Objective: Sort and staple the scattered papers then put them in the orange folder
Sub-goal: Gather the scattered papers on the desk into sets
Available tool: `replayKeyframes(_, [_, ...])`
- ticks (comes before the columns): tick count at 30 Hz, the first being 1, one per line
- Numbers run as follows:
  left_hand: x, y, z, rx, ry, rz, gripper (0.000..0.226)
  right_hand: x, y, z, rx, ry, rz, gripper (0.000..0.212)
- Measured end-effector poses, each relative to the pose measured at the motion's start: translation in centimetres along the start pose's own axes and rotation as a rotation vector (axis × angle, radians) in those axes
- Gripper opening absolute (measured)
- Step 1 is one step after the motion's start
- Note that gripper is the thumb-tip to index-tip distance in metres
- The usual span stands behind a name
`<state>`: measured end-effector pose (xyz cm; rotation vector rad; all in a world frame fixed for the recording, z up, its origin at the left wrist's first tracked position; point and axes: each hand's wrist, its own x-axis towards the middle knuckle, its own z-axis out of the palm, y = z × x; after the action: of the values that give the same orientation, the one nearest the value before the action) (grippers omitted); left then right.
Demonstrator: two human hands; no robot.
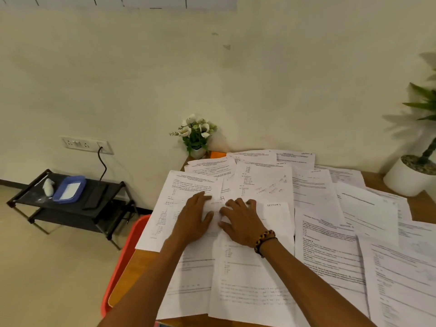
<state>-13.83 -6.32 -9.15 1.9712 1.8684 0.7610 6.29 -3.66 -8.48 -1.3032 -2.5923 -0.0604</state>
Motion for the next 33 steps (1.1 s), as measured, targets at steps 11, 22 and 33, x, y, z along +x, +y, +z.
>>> replayKeyframes(11, [1.1, -1.1, 1.1, 0.398, -0.1, 0.012, 0.064, 5.5, 2.7, -0.6, 0.016, -0.283, 0.1, 0.063])
replayKeyframes(22, [4.4, 1.6, 2.1, 0.288, -0.081, 0.146, 0.066, 8.5, 4.0, -1.4, 0.211, -0.104, 0.196, 0.025])
replayKeyframes(33, [4.3, 2.2, 2.6, 0.381, -0.249, 0.239, 0.062, 17.6, 6.5, -0.8, 0.374, -0.313, 0.613, 0.061])
